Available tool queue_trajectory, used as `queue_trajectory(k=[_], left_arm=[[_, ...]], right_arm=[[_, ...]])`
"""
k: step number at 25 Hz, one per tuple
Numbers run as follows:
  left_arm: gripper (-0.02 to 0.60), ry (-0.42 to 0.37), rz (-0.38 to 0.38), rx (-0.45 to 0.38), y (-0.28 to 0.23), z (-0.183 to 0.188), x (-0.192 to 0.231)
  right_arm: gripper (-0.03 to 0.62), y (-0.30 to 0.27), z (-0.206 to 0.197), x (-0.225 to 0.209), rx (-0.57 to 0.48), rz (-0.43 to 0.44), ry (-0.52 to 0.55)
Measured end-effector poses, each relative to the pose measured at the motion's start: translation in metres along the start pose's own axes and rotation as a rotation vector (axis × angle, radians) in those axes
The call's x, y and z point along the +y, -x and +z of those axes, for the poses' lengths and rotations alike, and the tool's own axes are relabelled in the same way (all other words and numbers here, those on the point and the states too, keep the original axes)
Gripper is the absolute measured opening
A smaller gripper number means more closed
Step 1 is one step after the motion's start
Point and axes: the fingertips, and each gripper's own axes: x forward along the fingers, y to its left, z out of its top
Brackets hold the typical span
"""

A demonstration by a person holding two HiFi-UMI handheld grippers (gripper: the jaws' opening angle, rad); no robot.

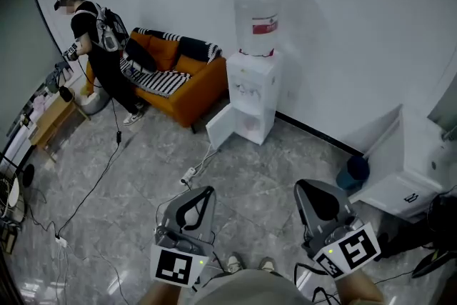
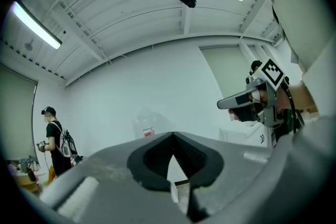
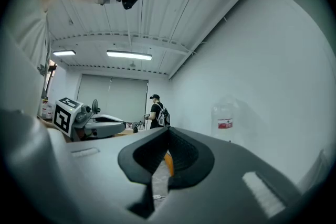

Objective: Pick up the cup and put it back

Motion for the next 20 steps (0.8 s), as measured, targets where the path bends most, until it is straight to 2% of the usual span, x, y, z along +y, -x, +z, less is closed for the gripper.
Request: queue_trajectory(k=[4,6,9,17,20], left_arm=[[0.002,0.004,0.001,-0.009,0.007,-0.005,0.012],[0.002,0.019,0.008,-0.009,0.011,-0.009,0.021],[0.002,0.029,0.022,-0.013,0.017,-0.013,0.039],[0.002,-0.006,0.049,-0.019,0.031,-0.024,0.083],[0.002,0.025,0.066,-0.014,0.028,-0.033,0.096]], right_arm=[[0.019,-0.01,0.001,0.009,-0.012,-0.008,-0.013],[0.188,-0.019,0.001,0.012,-0.014,-0.017,-0.018],[0.243,-0.032,0.003,0.018,-0.013,-0.035,-0.002],[0.262,-0.062,-0.004,0.039,-0.005,-0.037,-0.011],[0.262,-0.073,-0.015,0.037,0.018,-0.03,-0.024]])
